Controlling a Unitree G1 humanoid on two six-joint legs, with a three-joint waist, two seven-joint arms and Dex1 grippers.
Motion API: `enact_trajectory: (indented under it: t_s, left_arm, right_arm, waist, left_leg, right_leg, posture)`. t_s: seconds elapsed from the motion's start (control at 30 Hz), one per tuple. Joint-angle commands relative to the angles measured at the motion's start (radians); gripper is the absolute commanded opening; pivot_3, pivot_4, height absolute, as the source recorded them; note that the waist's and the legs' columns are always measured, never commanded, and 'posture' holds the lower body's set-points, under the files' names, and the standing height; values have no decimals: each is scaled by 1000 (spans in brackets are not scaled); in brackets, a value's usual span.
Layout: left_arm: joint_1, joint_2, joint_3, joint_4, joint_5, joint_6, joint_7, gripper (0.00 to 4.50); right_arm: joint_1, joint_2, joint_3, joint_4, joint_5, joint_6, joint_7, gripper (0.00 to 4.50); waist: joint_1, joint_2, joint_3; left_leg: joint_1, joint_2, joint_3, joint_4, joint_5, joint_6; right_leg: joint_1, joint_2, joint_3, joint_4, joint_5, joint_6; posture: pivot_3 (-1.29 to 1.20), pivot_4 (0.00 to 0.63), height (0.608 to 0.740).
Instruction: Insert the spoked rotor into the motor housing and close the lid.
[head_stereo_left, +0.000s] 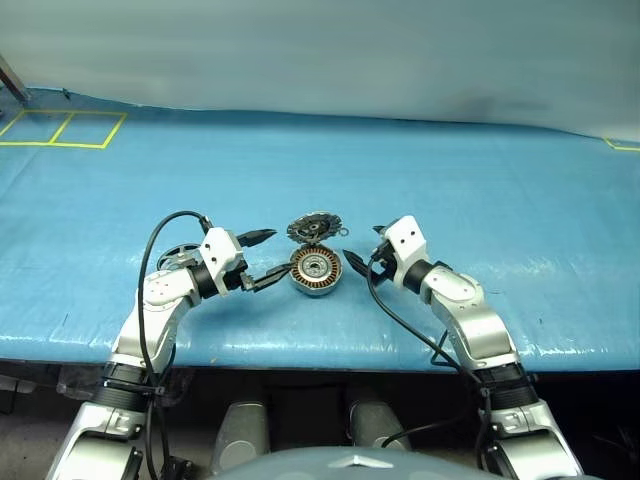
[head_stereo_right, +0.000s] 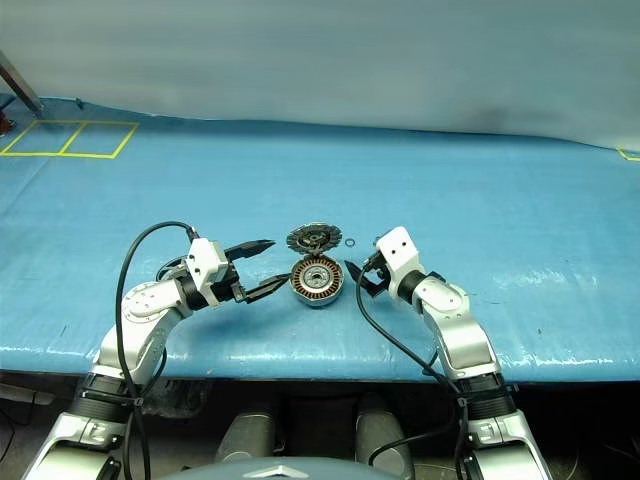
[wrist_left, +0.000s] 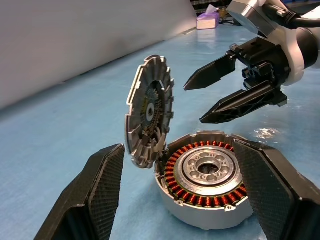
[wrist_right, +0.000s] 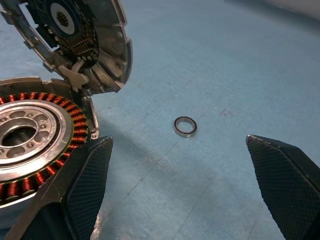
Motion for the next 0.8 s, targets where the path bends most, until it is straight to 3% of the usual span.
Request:
enact_trajectory:
  t_s: [0.03, 0.47, 0.8]
  left_arm:
    - [21, -17, 35, -55, 3, -13, 44, 3757]
    - [90, -38, 47, -107, 13, -13, 102, 3757]
    - [143, -43, 54, -144, 25, -14, 133, 3757]
  right_arm:
    - [-71, 8, -8, 59, -7, 5, -14, 4500]
    - [-271, 86, -8, 389, -14, -78, -4, 4500]
    - [-314, 114, -7, 475, -20, -124, 2, 4500]
  waist:
    - [-2, 0, 0]
    - [-7, 0, 0]
    - [-14, 0, 0]
  left_leg:
    - [0, 0, 1, 0, 0, 0]
    - [0, 0, 2, -4, 0, 0]
    - [0, 0, 2, -6, 0, 0]
  right_leg:
    - [0, 0, 0, 0, 0, 0]
    - [-2, 0, 0, -1, 0, -1]
    - [-3, 0, 0, -1, -1, -2]
  posture:
    - [0, 150, 740]
    - [0, 150, 740]
    - [0, 150, 740]
